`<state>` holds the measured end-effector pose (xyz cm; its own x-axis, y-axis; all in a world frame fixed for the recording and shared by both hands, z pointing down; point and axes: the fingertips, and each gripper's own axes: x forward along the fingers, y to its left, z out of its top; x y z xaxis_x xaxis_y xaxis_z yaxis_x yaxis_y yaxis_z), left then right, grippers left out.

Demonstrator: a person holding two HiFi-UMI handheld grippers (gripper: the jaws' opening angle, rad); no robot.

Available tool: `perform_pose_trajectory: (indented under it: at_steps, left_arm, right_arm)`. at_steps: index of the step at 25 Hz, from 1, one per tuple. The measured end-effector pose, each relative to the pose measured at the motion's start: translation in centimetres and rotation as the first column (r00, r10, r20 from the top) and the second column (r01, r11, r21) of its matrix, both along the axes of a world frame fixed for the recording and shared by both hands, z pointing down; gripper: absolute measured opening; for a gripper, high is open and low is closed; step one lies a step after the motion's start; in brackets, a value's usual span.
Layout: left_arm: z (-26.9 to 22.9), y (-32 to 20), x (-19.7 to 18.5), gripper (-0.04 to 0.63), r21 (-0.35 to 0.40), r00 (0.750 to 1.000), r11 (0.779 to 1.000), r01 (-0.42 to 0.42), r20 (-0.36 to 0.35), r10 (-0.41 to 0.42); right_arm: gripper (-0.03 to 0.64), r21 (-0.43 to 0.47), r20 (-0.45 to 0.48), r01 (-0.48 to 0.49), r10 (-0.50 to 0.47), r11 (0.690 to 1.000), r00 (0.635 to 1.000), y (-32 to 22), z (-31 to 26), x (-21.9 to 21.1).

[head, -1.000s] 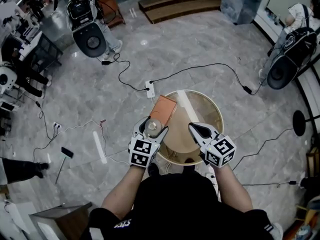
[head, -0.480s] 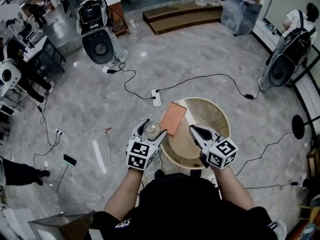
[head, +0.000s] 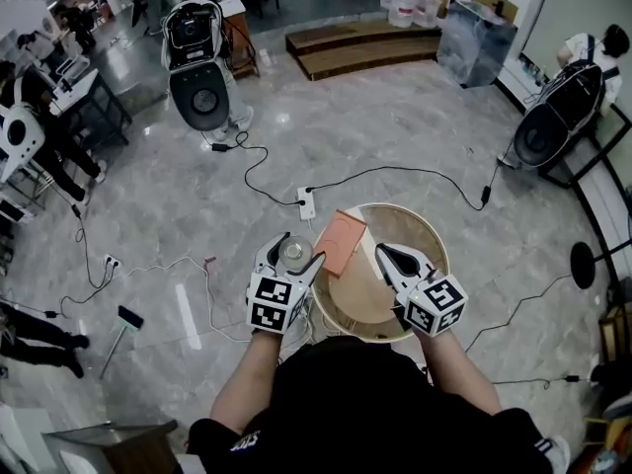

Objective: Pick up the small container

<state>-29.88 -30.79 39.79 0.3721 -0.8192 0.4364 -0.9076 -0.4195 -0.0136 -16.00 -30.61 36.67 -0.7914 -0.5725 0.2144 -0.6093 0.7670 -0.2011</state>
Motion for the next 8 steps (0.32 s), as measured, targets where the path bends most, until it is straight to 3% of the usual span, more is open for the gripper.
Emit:
perform_pose_trajectory:
  at_steps: [8]
  left_arm:
    - [0.7,0.7,0.42,0.344,-0.014,1.0,1.0,0.012,-0.005,-0.012]
  right_arm:
    - [0.012,0.006,-0.036,0.009,-0.008,1.0,0.999,0.19,-0.03,1.05]
